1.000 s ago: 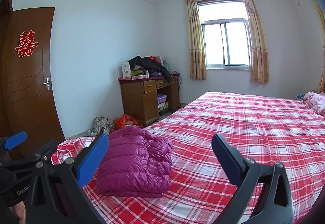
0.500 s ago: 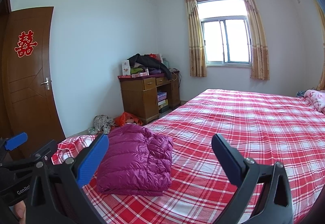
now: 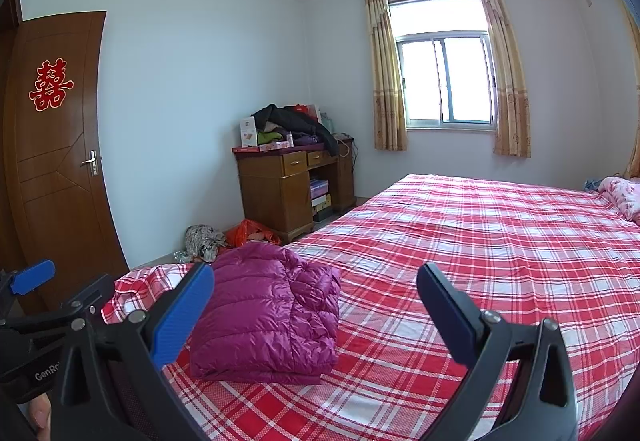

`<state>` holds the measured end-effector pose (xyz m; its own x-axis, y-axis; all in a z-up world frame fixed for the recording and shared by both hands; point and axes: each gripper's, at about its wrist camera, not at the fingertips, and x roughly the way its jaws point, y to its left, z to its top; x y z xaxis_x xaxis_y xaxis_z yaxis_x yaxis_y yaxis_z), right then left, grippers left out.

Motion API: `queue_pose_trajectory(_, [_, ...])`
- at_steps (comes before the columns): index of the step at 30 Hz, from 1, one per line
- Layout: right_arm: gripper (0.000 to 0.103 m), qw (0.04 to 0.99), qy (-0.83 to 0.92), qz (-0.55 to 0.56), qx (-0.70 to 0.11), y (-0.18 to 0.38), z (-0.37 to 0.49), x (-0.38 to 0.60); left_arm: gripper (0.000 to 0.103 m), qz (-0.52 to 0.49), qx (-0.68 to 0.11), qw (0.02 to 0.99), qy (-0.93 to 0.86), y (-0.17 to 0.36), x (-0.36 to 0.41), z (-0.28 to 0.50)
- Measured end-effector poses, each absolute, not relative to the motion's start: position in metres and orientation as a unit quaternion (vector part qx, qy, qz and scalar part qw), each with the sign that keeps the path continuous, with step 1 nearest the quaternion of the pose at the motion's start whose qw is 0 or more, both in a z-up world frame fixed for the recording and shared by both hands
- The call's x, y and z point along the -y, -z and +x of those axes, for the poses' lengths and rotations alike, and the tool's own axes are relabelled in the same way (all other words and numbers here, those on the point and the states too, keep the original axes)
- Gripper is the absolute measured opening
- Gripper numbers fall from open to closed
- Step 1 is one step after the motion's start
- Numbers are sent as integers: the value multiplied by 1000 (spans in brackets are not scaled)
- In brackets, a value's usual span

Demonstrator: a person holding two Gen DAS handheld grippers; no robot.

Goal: Fold large clothes

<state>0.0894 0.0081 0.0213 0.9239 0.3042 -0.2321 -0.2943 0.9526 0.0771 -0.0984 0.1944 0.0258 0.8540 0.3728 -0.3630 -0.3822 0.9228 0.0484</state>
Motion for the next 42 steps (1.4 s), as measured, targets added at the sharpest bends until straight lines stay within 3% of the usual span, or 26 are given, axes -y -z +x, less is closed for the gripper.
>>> queue_pose_trajectory(42, [103, 980, -150, 16, -133, -11, 98, -12, 88, -14, -217, 952, -216, -10, -212, -77])
